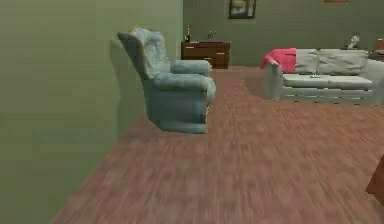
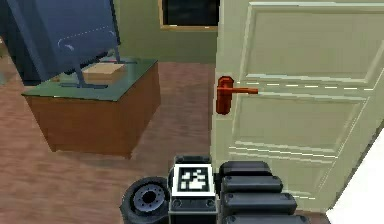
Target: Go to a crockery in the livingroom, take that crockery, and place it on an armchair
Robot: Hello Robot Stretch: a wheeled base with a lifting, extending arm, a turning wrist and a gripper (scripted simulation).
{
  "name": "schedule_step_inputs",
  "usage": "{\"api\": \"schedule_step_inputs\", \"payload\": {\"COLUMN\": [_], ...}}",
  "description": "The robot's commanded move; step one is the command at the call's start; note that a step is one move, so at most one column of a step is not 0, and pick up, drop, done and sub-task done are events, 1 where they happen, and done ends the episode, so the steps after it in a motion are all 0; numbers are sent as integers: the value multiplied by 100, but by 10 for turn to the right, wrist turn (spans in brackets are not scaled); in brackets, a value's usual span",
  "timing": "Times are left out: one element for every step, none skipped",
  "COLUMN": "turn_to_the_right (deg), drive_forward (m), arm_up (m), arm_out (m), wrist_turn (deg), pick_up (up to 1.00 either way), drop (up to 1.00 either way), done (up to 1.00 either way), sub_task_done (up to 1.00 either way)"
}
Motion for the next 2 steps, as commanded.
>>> {"api": "schedule_step_inputs", "payload": {"turn_to_the_right": [-150,0], "drive_forward": [0,20], "arm_up": [0,0], "arm_out": [0,0], "wrist_turn": [0,0], "pick_up": [0,0], "drop": [0,0], "done": [0,0], "sub_task_done": [0,0]}}
